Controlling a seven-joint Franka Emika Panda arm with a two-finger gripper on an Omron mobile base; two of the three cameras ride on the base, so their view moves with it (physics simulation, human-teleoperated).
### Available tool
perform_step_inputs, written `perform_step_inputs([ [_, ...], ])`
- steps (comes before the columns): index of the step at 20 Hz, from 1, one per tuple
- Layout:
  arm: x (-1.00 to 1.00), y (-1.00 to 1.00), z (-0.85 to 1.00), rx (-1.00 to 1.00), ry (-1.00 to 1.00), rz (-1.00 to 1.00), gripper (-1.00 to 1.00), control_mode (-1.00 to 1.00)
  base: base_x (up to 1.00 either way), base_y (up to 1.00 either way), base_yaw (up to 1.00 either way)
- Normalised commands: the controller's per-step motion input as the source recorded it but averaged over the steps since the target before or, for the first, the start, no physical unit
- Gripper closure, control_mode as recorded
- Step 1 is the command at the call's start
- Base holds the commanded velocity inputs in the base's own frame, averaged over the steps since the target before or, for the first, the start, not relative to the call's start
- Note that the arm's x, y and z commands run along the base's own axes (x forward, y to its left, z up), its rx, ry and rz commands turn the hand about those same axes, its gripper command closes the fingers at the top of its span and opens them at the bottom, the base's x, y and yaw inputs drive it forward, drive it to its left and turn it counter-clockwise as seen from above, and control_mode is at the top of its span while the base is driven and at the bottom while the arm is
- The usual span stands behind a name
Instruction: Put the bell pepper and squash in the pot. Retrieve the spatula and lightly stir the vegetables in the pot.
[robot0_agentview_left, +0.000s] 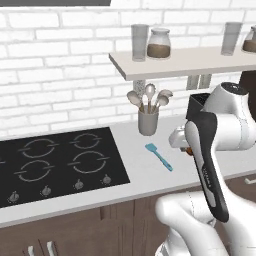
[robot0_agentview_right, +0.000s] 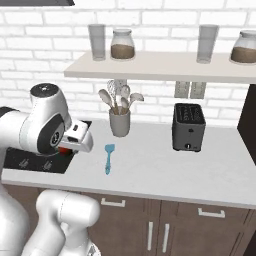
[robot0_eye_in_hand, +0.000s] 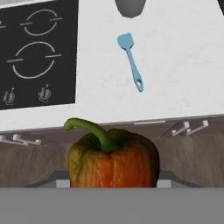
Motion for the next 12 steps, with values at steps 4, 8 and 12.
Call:
perform_step_inputs([
  [4, 0.0, 0.0, 0.06, -0.01, -0.01, 0.0, 1.0, -1.0, 0.0, 0.0, 0.0],
  [8, 0.0, 0.0, 0.0, 0.0, 0.0, 0.0, 1.0, -1.0, 0.0, 0.0, 0.0],
  [12, 0.0, 0.0, 0.0, 0.0, 0.0, 0.0, 1.0, -1.0, 0.0, 0.0, 0.0],
])
